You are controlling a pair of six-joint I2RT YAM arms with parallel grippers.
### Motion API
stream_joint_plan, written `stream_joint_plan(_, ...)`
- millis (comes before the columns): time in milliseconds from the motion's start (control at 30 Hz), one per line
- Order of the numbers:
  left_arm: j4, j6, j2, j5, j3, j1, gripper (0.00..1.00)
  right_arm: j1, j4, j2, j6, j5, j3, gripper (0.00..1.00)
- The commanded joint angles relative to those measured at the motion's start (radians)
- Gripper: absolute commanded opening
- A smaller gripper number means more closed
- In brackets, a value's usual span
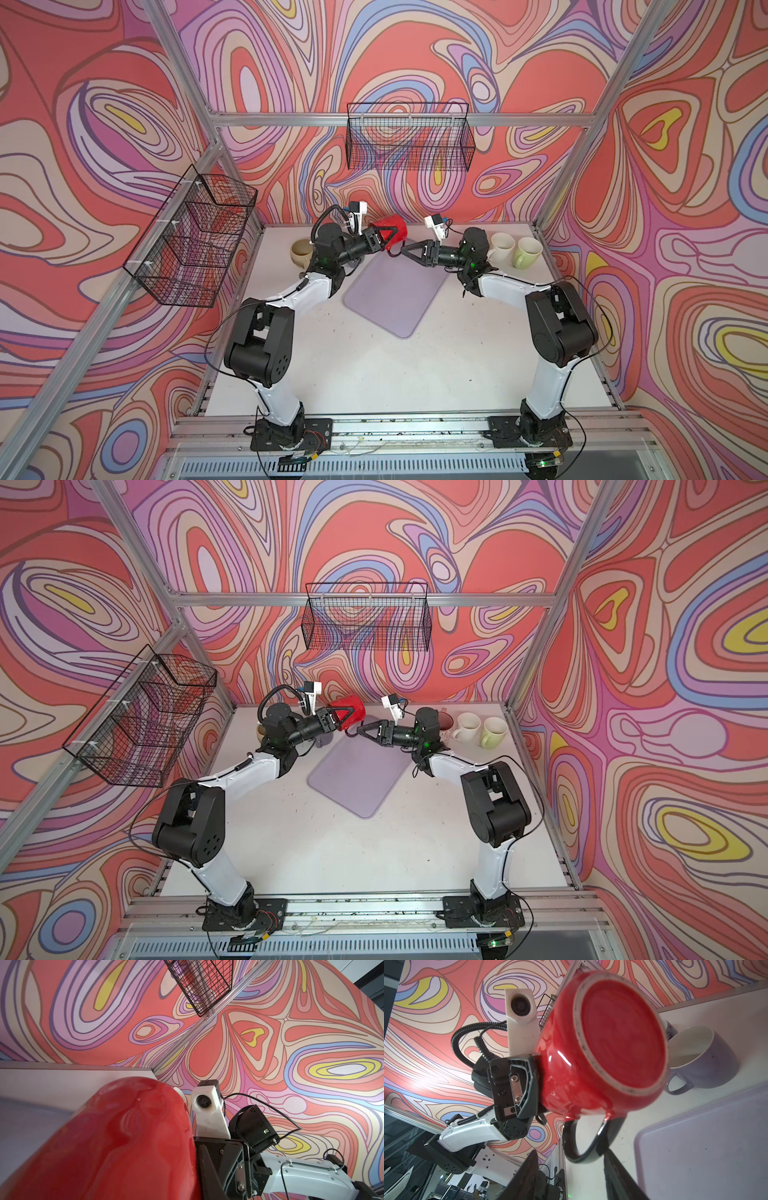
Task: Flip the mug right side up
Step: 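Open the right gripper off the red mug while the left gripper pulls it away, then carry the red mug with the left gripper beside the lavender and blue mugs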
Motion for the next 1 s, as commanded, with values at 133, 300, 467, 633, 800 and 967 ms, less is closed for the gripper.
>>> stream_joint_plan(133,-0.203,0.188,-0.142,-0.021,0.017,0.014,0.00,-0.017,-0.087,-0.037,-0.096,0.005,-0.005,0.51)
stream_joint_plan(300,-0.591,0.417,-0.227,-0.125,0.067,0.018,0.00,-0.030,-0.187,-0.048,-0.168,0.014,0.007,0.49)
stream_joint_plan(467,-0.908,0.584,-0.278,-0.245,0.146,0.032,0.00,-0.040,-0.226,-0.042,-0.196,0.026,0.011,0.49)
stream_joint_plan(633,-1.142,0.684,-0.293,-0.323,0.209,0.049,0.00,-0.039,-0.277,-0.039,-0.233,0.037,0.022,0.48)
stream_joint_plan(800,-1.306,0.754,-0.284,-0.407,0.253,0.082,0.00,-0.042,-0.333,-0.039,-0.270,0.050,0.029,0.48)
stream_joint_plan(967,-1.441,0.803,-0.235,-0.433,0.303,0.135,0.00,-0.043,-0.381,-0.042,-0.303,0.067,0.028,0.47)
